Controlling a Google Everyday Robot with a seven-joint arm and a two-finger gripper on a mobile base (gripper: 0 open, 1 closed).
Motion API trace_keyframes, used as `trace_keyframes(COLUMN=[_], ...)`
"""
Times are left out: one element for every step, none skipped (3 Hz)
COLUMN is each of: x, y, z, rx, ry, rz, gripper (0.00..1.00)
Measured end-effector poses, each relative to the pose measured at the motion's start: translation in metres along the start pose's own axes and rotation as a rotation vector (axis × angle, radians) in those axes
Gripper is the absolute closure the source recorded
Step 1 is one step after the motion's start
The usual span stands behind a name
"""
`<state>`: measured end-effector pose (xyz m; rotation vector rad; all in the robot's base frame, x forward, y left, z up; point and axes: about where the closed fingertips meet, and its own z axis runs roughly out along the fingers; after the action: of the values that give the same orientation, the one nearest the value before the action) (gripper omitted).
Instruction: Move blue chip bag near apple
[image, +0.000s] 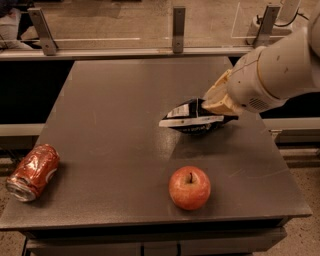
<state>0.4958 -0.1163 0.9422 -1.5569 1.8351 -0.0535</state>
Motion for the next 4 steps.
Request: trace_keyframes(x=[-0.002, -0.014, -0.018, -0.019], y=[0.001, 0.014, 0.032, 0.032], z=[-0.002, -0.013, -0.035, -0.036], rx=[0.01, -0.01, -0.005, -0.004], ry=[0.006, 0.028, 0.048, 0.048], rz=[-0.008, -0.017, 0.012, 0.012], gripper=[0.3, 0.06, 0.0, 0.0])
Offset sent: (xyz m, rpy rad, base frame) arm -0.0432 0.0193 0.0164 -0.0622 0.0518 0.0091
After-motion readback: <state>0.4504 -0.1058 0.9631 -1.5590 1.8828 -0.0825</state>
